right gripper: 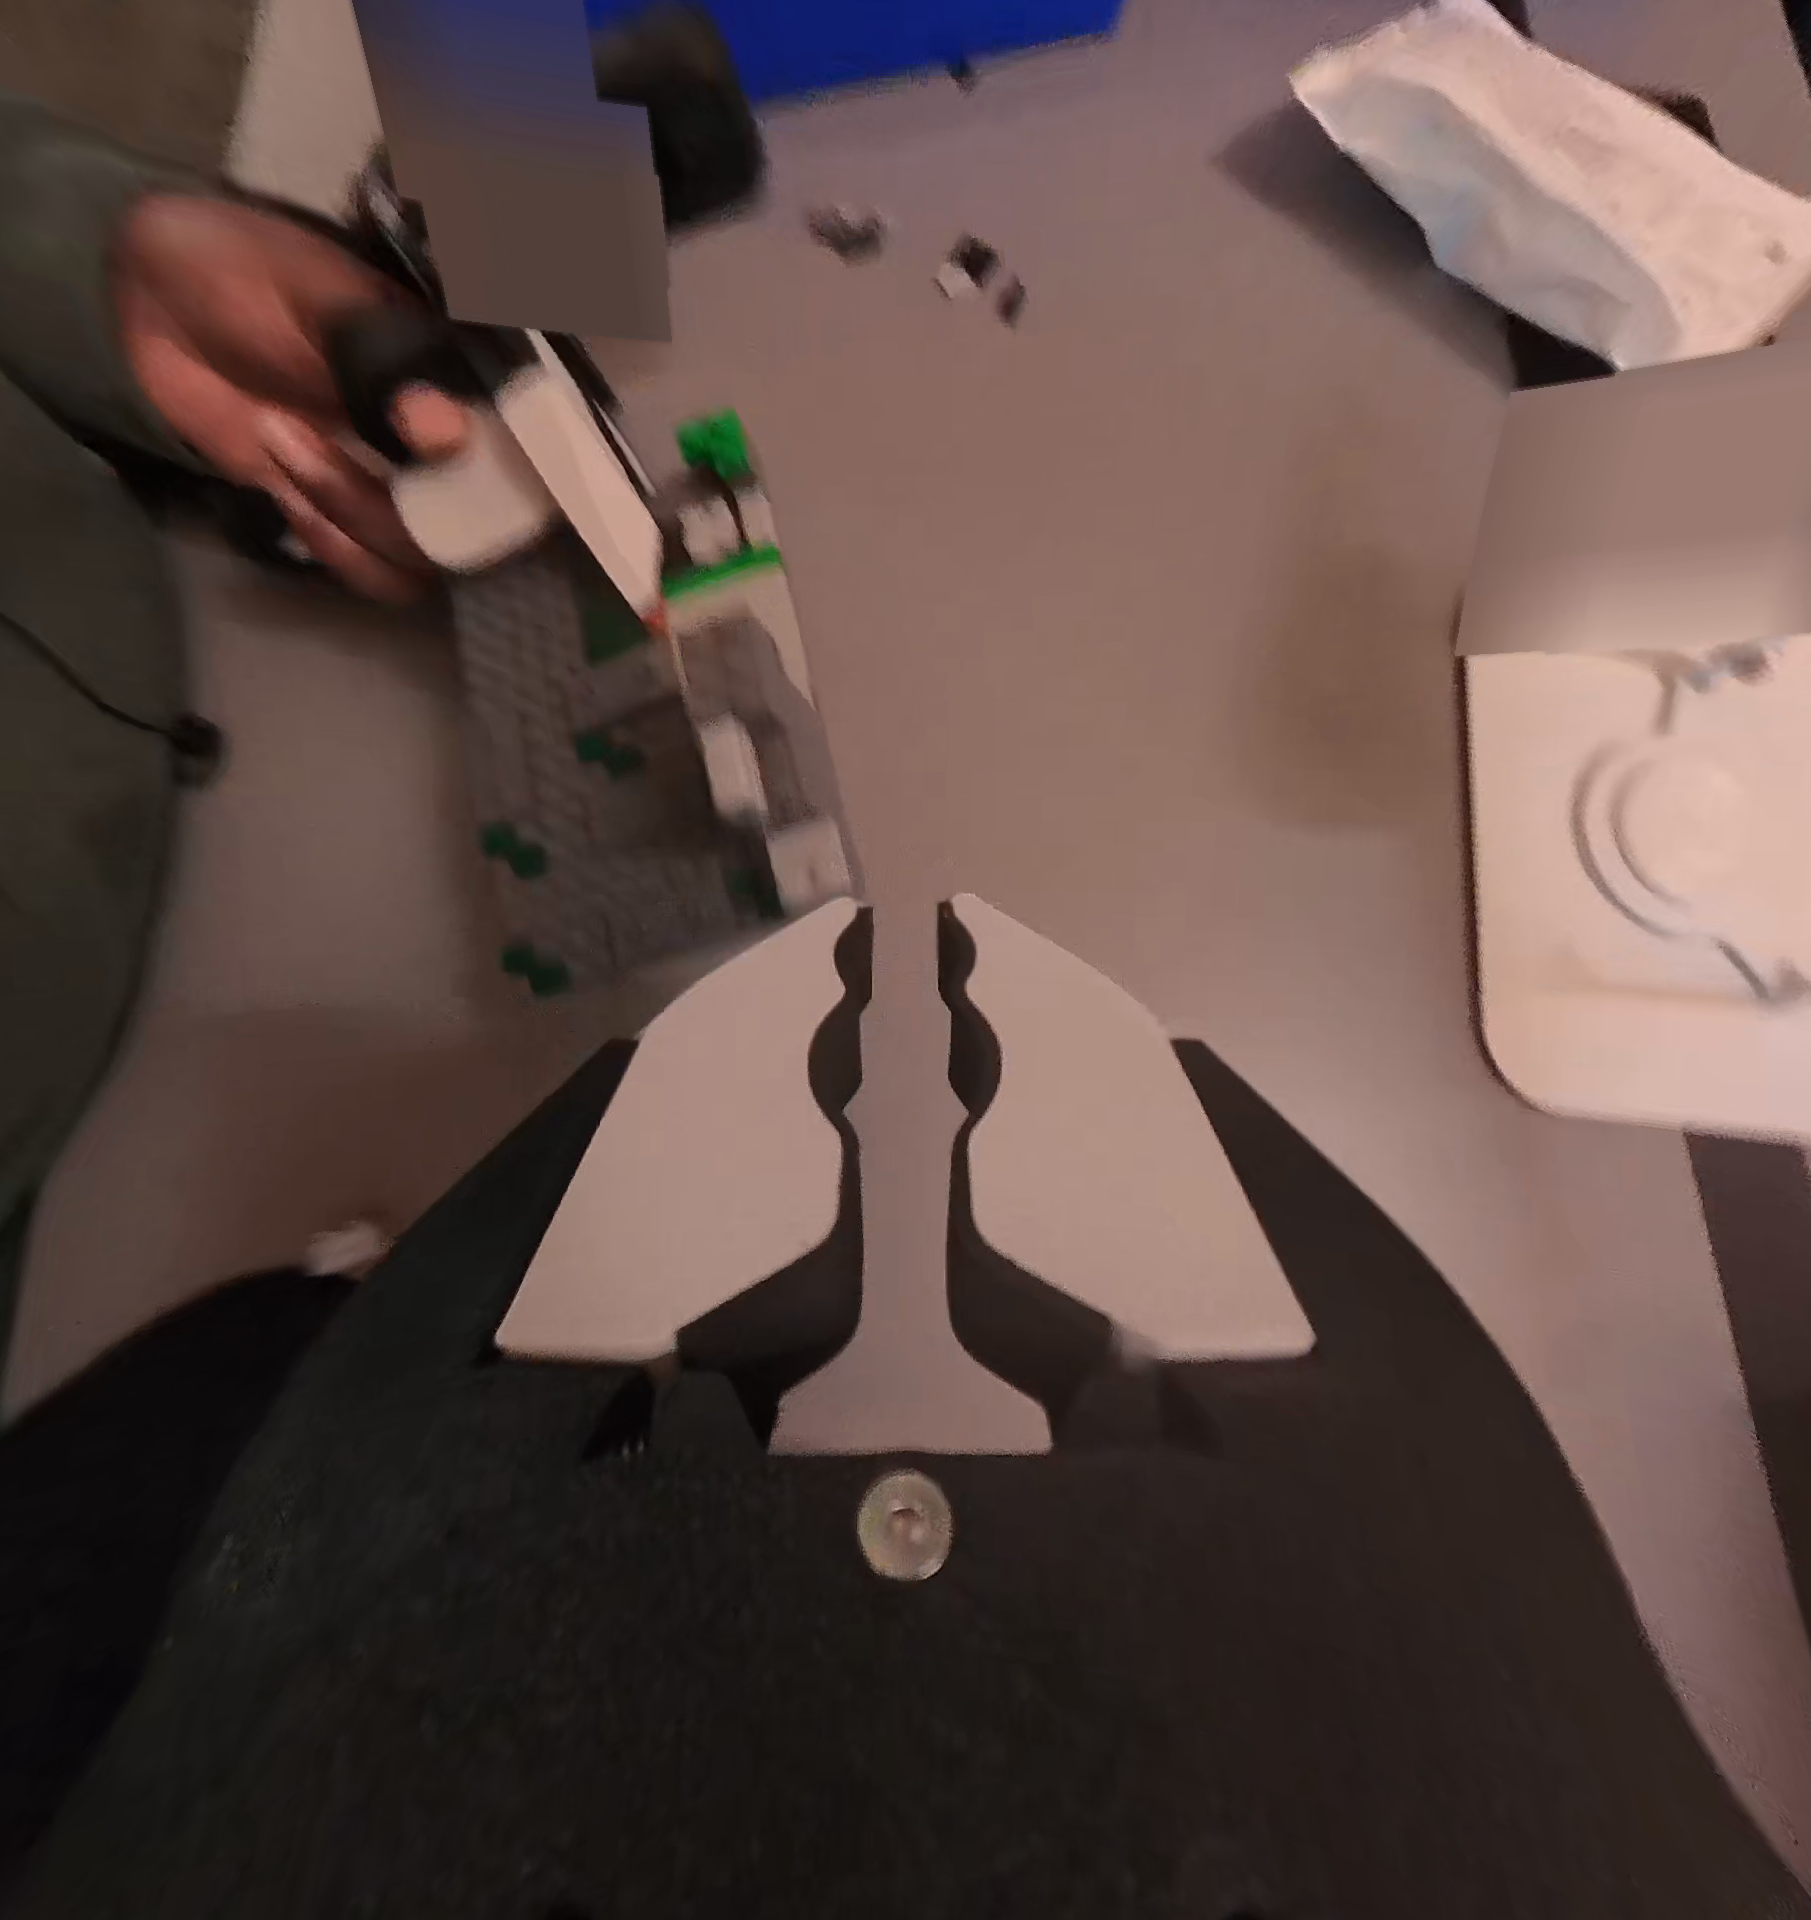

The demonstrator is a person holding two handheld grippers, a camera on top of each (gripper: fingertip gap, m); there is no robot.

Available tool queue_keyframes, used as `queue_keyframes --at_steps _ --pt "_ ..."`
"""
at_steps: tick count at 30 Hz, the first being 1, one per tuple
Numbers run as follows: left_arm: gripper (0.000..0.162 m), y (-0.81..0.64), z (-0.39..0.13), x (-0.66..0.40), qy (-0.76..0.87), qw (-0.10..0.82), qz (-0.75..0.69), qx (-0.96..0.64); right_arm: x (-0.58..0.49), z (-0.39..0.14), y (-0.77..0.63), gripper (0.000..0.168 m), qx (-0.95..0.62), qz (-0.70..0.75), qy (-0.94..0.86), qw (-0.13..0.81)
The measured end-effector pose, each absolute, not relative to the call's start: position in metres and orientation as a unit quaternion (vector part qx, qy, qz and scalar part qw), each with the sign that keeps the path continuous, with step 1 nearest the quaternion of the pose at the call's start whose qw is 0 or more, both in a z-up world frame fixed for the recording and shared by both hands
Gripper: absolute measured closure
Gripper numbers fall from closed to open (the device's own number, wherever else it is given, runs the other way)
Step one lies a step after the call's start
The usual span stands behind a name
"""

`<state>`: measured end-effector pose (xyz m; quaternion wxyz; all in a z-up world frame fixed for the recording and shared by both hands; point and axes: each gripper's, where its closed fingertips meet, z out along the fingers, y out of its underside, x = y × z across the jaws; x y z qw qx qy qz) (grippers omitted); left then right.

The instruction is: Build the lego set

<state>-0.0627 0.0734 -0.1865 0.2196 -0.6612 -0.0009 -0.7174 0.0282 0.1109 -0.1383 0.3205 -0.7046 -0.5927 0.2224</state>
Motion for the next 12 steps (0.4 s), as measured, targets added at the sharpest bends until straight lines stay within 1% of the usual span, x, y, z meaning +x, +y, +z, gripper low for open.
queue_keyframes --at_steps 1,6,8,12 --pt "0.156 0.074 -0.186 -0.065 -0.002 0.223 -0.716 -0.661 0.041 -0.146 0.112 0.157 -0.716 0.201 -0.588 0.318" --pt "0.156 0.074 -0.185 -0.071 -0.004 0.227 -0.718 -0.659 0.08 -0.205 0.049 0.157 -0.752 0.206 -0.575 0.246" --pt "0.156 0.074 -0.185 -0.071 0.001 0.227 -0.715 -0.661 0.084 -0.221 0.014 0.157 -0.752 0.216 -0.58 0.227" --pt "0.156 0.075 -0.181 -0.071 0.002 0.235 -0.714 -0.66 0.064 -0.231 -0.041 0.152 -0.742 0.229 -0.583 0.24"
